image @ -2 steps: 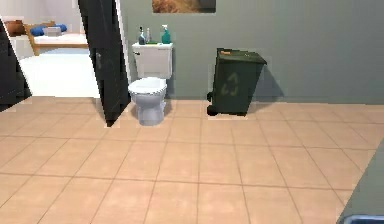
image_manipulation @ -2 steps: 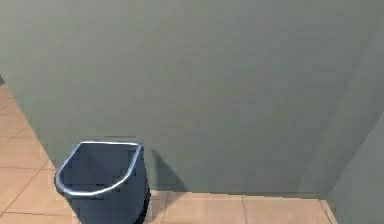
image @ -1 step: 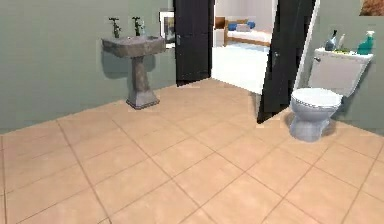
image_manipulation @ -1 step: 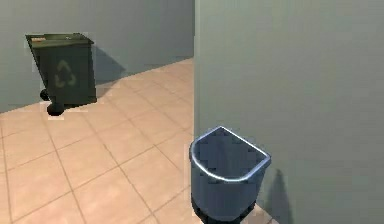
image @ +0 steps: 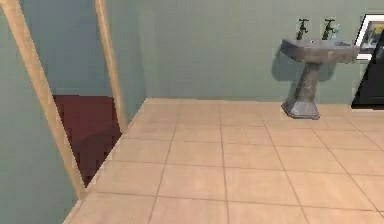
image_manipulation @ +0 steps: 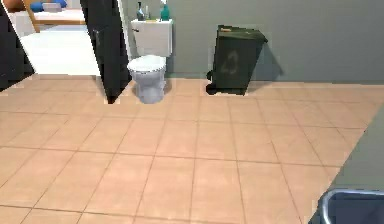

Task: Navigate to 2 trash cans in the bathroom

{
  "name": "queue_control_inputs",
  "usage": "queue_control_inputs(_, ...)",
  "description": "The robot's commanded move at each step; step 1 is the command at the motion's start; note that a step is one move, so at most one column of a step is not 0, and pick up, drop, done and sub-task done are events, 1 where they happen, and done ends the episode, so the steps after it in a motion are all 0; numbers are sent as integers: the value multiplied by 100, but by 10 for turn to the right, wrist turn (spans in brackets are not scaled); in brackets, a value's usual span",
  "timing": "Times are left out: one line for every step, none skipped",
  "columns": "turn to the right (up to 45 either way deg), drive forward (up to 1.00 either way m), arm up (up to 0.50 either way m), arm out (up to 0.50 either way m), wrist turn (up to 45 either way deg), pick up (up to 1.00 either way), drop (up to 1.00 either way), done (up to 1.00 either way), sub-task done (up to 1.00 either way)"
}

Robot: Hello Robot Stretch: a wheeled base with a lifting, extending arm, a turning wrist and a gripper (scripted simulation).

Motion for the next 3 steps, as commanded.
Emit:
queue_control_inputs(-450,0,0,0,0,0,0,0,0)
queue_control_inputs(-390,0,0,0,0,0,0,0,0)
queue_control_inputs(0,15,0,0,0,0,0,0,0)
